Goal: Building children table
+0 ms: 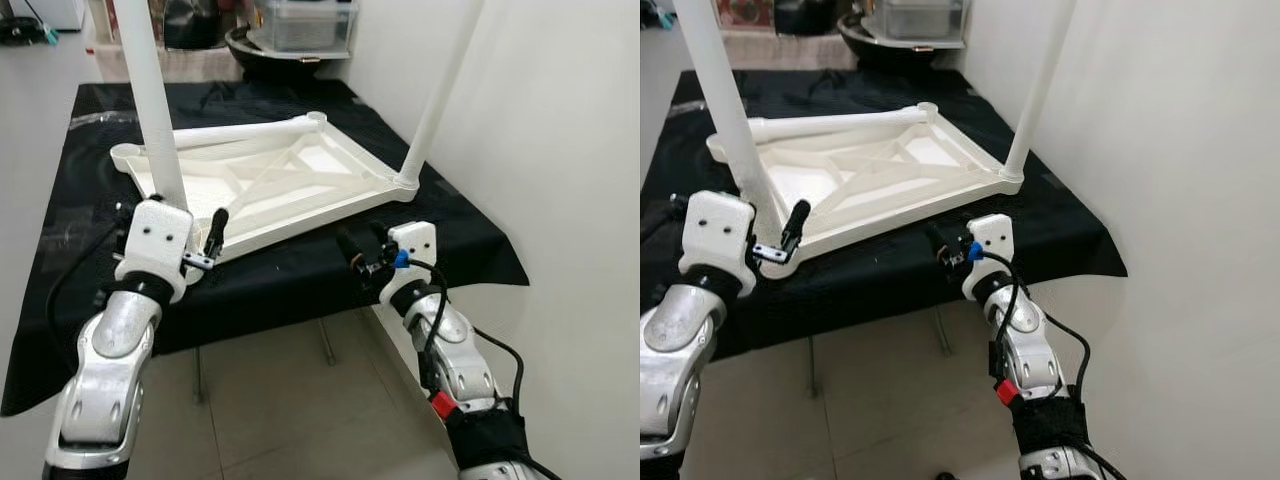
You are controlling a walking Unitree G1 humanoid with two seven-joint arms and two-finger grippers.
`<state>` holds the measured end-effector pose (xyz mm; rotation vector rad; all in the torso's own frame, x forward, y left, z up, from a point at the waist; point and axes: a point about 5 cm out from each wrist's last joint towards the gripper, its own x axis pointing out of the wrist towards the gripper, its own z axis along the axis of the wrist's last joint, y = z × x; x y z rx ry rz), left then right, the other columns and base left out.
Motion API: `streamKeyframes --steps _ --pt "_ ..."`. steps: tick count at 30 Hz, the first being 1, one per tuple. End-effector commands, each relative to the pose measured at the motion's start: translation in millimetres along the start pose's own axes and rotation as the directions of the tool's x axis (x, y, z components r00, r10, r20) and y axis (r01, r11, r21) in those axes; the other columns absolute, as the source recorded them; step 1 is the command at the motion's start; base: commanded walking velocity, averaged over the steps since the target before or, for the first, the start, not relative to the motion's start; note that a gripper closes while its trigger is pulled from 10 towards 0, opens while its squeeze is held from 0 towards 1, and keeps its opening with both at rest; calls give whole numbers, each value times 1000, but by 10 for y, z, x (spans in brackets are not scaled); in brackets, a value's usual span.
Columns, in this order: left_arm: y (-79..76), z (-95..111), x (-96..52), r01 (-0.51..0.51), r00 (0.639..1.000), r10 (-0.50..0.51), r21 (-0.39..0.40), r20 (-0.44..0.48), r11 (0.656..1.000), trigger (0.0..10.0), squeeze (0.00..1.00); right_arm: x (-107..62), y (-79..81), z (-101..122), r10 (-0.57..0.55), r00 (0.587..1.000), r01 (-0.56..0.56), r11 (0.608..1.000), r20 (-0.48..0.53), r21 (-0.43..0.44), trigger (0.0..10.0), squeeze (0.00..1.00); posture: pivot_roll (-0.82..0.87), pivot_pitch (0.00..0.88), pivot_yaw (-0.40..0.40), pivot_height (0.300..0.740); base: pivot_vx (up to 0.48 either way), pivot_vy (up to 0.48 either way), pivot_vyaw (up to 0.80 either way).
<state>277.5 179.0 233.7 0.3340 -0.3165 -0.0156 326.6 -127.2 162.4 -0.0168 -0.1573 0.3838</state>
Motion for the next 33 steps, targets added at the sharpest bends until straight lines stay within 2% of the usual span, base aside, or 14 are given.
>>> streamKeyframes --steps 1,6,8,13,16,20,22,24,30,31,33 --pt "66 100 72 -26 999 26 0 41 1000 10000 0 -65 17 -59 -5 999 6 1000 -35 16 10000 0 58 163 -84 740 0 0 0" --pt "59 195 103 -32 996 32 -1 80 1000 10000 0 -102 35 -86 -5 999 7 1000 -48 23 10000 0 56 164 -86 740 0 0 0" --pt "18 222 103 -29 995 31 -26 91 999 10000 0 -136 70 -97 -3 999 4 1000 -53 31 10000 0 62 167 -83 740 0 0 0" --pt "-196 238 36 17 995 -11 -61 94 998 10000 0 -228 228 -127 25 997 -20 997 -67 74 10000 0 59 165 -83 740 0 0 0" --pt "-277 240 -7 33 996 -26 -76 89 997 10000 0 -251 256 -137 22 997 -17 998 -71 59 10000 0 63 160 -82 740 0 0 0" --pt "-293 233 -24 33 996 -26 -83 81 996 10000 0 -252 254 -140 12 997 -8 998 -73 57 10000 0 63 160 -82 740 0 0 0" --pt "-175 236 7 -10 997 16 -73 74 997 10000 0 -240 205 -130 -22 997 25 998 -71 53 10000 0 63 150 -84 740 0 0 0" --pt "-120 234 33 -23 997 27 -60 71 998 10000 0 -234 182 -118 -35 997 38 998 -71 44 10000 0 67 150 -85 740 0 0 0" --pt "-14 165 105 43 999 -41 -68 23 997 10000 0 -203 134 -89 -50 996 53 998 -69 39 10000 0 64 158 -84 740 0 0 0" --pt "129 184 143 4 999 -3 -30 37 1000 10000 0 -195 114 -94 -54 996 57 998 -75 33 10000 0 64 159 -84 740 0 0 0" --pt "176 194 152 -16 999 17 -16 43 1000 10000 0 -195 110 -98 -55 996 57 998 -77 30 10000 0 64 159 -84 740 0 0 0"
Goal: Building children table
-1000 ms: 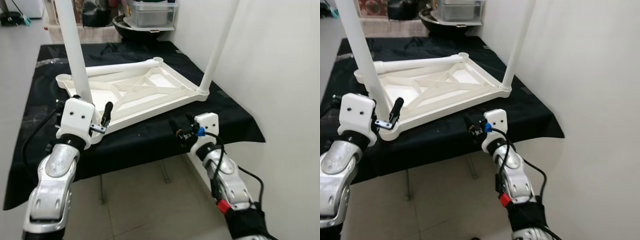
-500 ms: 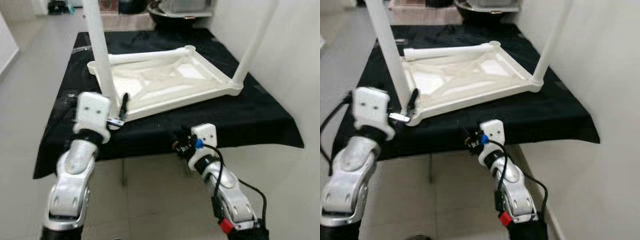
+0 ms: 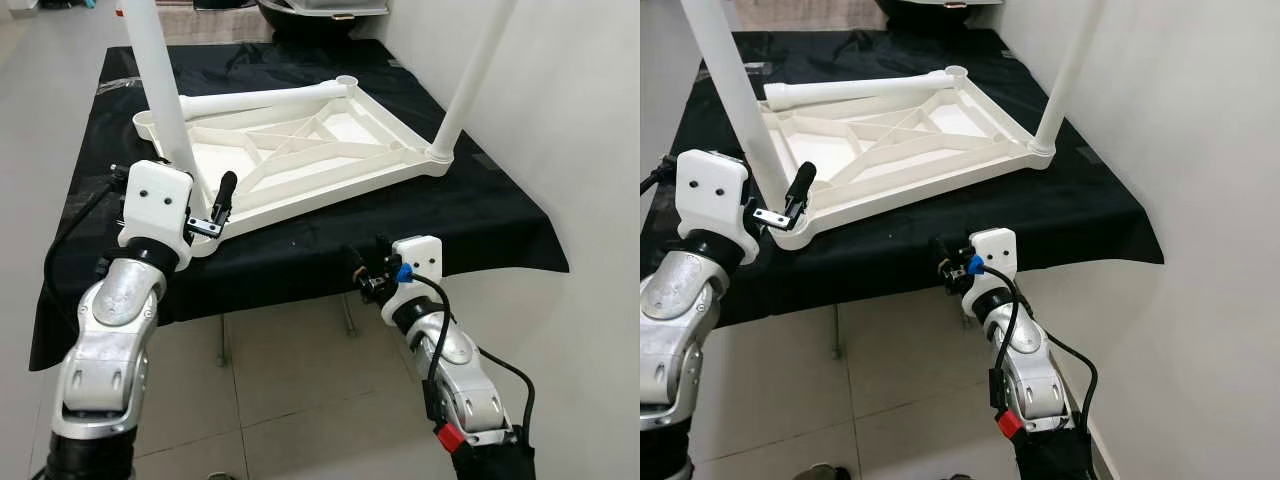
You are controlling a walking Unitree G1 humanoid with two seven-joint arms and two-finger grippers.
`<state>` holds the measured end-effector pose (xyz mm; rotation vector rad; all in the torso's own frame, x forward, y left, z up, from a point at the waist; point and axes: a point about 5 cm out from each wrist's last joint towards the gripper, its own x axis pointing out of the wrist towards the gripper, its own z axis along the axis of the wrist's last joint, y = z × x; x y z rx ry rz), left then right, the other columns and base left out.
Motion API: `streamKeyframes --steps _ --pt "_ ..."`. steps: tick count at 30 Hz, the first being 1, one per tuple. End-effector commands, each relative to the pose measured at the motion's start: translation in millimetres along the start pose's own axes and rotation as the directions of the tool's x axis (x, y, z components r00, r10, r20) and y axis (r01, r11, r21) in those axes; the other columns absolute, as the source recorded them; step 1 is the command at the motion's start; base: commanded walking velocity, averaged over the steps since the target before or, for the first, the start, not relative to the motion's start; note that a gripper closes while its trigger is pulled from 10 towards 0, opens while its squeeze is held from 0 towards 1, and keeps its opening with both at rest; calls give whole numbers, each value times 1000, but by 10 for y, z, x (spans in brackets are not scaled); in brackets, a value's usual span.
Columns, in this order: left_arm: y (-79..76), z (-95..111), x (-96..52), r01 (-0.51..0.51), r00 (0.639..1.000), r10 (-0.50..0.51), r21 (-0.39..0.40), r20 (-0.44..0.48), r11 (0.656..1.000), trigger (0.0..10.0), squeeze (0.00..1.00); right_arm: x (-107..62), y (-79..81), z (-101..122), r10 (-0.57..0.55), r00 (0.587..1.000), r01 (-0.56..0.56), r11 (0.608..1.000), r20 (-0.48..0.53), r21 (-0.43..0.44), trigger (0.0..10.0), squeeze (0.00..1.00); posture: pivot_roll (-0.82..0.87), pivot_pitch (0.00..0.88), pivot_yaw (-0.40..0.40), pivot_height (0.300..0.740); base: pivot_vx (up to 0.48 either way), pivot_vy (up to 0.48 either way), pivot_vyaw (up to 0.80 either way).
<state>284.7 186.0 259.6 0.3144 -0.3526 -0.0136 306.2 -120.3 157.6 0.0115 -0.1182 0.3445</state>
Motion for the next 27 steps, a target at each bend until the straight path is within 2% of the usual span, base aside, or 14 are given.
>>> streamKeyframes --steps 1,10,12,13,15,17,20,27 --pt "50 11 16 -16 1000 16 11 11 1000 10000 0 -24 -37 -83 -16 999 16 1000 -43 -2 10000 0 64 159 -84 740 0 0 0" --pt "76 -77 60 26 1000 -26 0 -7 1000 10000 0 -15 -24 -64 -21 999 22 1000 -40 17 10000 0 66 169 -90 740 0 0 0" --pt "61 -170 162 23 999 -23 -17 -23 1000 10000 0 -6 -17 -31 -18 999 19 1000 -28 17 10000 0 61 183 -87 740 0 0 0" --pt "61 -170 162 23 999 -23 -17 -23 1000 10000 0 -6 -17 -31 -18 999 19 1000 -28 17 10000 0 61 183 -87 740 0 0 0" --pt "21 -244 273 29 999 -32 -68 -40 997 10000 0 13 -35 16 -27 1000 27 999 -14 21 10000 0 61 195 -89 740 0 0 0" --pt "2 -257 305 37 998 -40 -86 -44 996 10000 0 18 -46 31 -32 999 32 999 -11 21 10000 0 62 197 -89 740 0 0 0" --pt "-47 -269 419 53 998 -55 -69 -29 996 10000 0 20 -82 50 -46 999 46 999 -12 14 10000 0 50 203 -81 740 0 0 0" --pt "-49 -302 493 66 997 -68 -60 -26 996 10000 0 5 -98 65 -49 999 49 999 -11 10 10000 0 44 207 -77 740 0 0 0"
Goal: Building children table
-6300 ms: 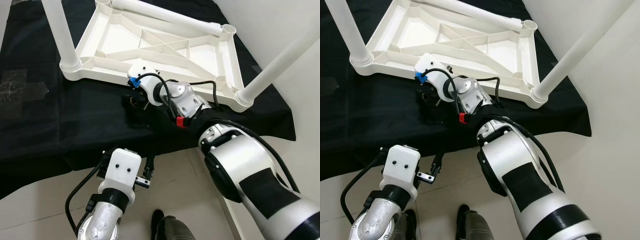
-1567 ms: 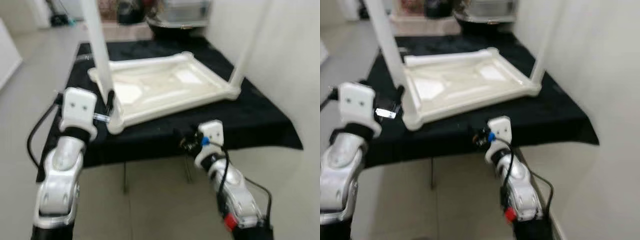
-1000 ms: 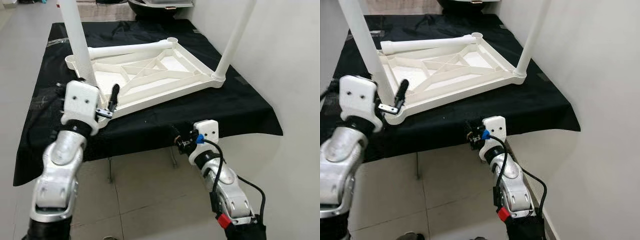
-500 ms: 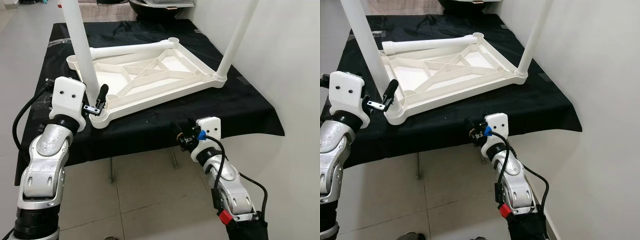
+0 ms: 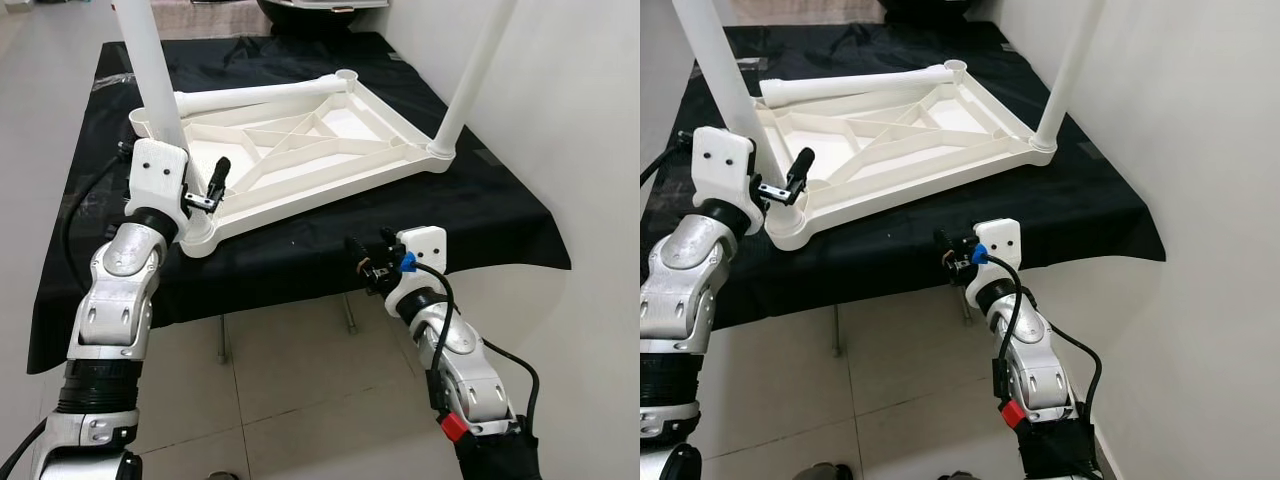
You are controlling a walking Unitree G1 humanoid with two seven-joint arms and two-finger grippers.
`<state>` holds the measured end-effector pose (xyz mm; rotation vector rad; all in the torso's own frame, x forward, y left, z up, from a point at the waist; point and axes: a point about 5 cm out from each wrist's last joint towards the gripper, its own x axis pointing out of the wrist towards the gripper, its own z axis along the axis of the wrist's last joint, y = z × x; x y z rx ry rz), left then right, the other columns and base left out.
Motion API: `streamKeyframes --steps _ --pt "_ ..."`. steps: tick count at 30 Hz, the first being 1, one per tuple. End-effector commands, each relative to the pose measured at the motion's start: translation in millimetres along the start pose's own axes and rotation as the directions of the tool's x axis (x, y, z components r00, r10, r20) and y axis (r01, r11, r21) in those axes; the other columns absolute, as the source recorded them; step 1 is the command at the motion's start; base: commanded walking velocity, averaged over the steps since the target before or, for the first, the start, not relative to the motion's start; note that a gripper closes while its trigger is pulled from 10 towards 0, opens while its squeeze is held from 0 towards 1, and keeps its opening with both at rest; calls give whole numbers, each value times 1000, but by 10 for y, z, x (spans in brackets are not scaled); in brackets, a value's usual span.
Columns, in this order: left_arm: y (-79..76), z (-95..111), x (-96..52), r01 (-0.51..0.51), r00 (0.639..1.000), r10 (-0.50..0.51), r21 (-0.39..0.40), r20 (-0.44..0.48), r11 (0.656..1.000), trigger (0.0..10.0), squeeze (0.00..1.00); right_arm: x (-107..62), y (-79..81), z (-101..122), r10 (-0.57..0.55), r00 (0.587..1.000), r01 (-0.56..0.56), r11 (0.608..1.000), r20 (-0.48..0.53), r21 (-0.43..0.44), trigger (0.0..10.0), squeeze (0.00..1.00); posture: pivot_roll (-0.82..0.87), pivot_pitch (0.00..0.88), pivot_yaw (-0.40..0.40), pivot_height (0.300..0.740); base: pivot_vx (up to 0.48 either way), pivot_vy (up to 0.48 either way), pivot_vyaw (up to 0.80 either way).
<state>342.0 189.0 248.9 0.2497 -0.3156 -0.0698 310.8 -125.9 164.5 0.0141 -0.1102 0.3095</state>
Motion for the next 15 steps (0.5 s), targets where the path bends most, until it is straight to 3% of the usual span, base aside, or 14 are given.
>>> streamKeyframes --steps 1,7,8,15 --pt "-13 -29 21 20 1000 -20 15 -4 1000 10000 0 -31 -33 2 -15 1000 15 1000 -5 7 10000 0 42 205 -76 740 0 0 0" --pt "-6 -125 88 27 999 -27 13 -22 1000 10000 0 -65 -25 -12 -16 1000 16 1000 -12 0 10000 0 36 197 -69 740 0 0 0" --pt "-13 -147 102 29 999 -29 12 -21 1000 0 0 -73 -23 -19 -17 1000 17 1000 -14 -2 10000 0 36 195 -68 740 0 0 0" --pt "-100 -157 138 45 999 -45 25 -4 999 0 0 -79 -30 -42 -19 1000 18 1000 -26 -21 10000 0 38 181 -67 740 0 0 0"
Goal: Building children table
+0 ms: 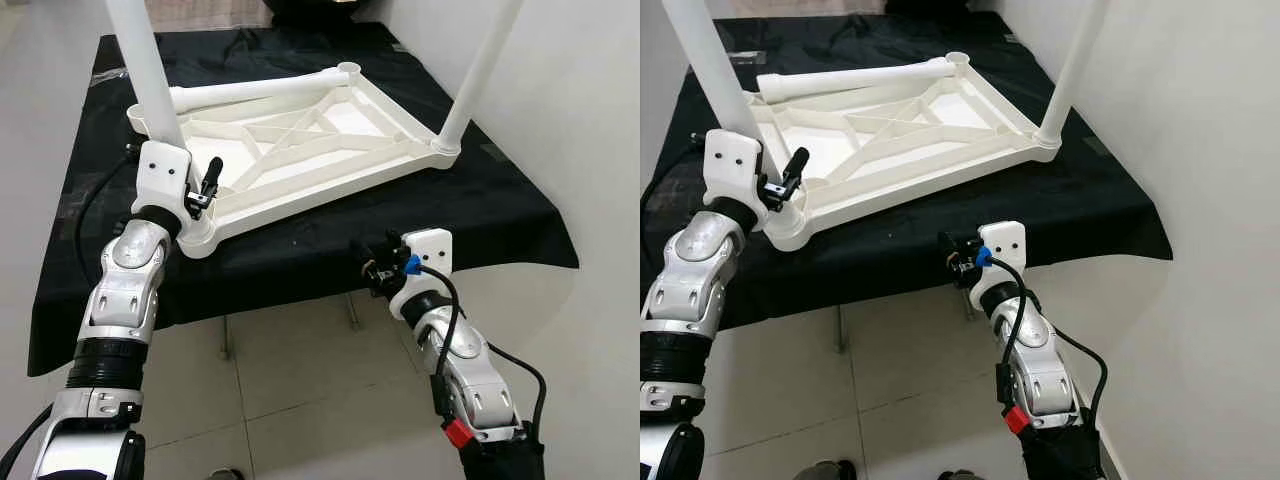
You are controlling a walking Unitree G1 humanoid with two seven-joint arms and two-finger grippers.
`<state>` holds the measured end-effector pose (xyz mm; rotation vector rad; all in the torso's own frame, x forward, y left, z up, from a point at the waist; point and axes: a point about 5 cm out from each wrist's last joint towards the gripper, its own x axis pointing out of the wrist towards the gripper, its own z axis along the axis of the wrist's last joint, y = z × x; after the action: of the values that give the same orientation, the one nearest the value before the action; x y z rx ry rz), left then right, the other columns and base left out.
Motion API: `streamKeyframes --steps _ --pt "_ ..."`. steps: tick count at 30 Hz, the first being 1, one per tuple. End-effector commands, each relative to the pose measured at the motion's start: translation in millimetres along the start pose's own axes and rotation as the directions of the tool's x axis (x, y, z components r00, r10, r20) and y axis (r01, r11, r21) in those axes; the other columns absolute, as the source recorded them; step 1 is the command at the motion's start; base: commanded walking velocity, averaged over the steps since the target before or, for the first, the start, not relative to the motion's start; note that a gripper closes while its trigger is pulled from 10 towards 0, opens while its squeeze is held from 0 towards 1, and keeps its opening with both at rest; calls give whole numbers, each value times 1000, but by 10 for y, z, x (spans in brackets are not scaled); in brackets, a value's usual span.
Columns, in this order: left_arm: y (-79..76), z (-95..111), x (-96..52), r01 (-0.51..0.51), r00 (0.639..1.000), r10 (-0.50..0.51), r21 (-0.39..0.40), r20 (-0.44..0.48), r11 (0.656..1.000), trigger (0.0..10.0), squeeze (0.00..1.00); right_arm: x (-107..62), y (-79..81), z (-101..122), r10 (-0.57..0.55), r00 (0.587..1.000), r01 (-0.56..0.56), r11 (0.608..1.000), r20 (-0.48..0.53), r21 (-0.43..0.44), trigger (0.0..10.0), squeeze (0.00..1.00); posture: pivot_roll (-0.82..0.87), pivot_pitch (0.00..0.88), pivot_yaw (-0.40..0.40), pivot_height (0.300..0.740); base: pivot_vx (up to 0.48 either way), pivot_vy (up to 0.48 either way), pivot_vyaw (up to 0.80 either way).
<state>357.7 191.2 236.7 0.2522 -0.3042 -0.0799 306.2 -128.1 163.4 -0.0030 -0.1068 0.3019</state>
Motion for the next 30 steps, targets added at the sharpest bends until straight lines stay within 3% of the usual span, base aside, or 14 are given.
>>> streamKeyframes --steps 1,5,12,14,24,26,27,29,30 --pt "-102 13 30 27 1000 -27 28 7 999 0 0 -24 -24 -39 -13 1000 13 1000 -19 -1 10000 0 40 174 -67 740 0 0 0" --pt "-123 17 30 1 1000 -1 31 7 1000 0 0 -19 -35 -39 -18 1000 18 1000 -19 0 10000 0 40 168 -65 740 0 0 0" --pt "-484 118 -13 -10 1000 10 -22 21 1000 0 0 12 -140 33 -47 999 47 999 1 -13 10000 0 35 151 -57 740 0 0 0" --pt "-514 133 -9 -9 1000 10 -24 24 1000 0 0 13 -148 38 -49 999 49 999 2 -14 10000 0 35 151 -57 740 0 0 0" --pt "-671 504 229 -42 994 51 -102 95 994 0 0 3 -184 39 -59 998 59 998 2 -26 10000 0 31 150 -56 740 0 0 0" --pt "-937 578 254 -3 994 20 -162 105 987 0 0 12 -217 57 -73 997 73 997 5 -32 10000 0 17 156 -51 740 0 0 0" --pt "-937 578 254 -3 994 20 -162 105 987 0 0 12 -217 57 -73 997 73 997 5 -32 10000 0 17 156 -51 740 0 0 0" --pt "-1247 677 247 64 992 -38 -213 124 975 0 0 13 -230 70 -79 997 80 996 8 -36 10000 0 12 155 -48 740 0 0 0" --pt "-1247 677 247 64 992 -38 -213 124 975 0 0 13 -230 70 -79 997 80 996 8 -36 10000 0 12 155 -48 740 0 0 0"
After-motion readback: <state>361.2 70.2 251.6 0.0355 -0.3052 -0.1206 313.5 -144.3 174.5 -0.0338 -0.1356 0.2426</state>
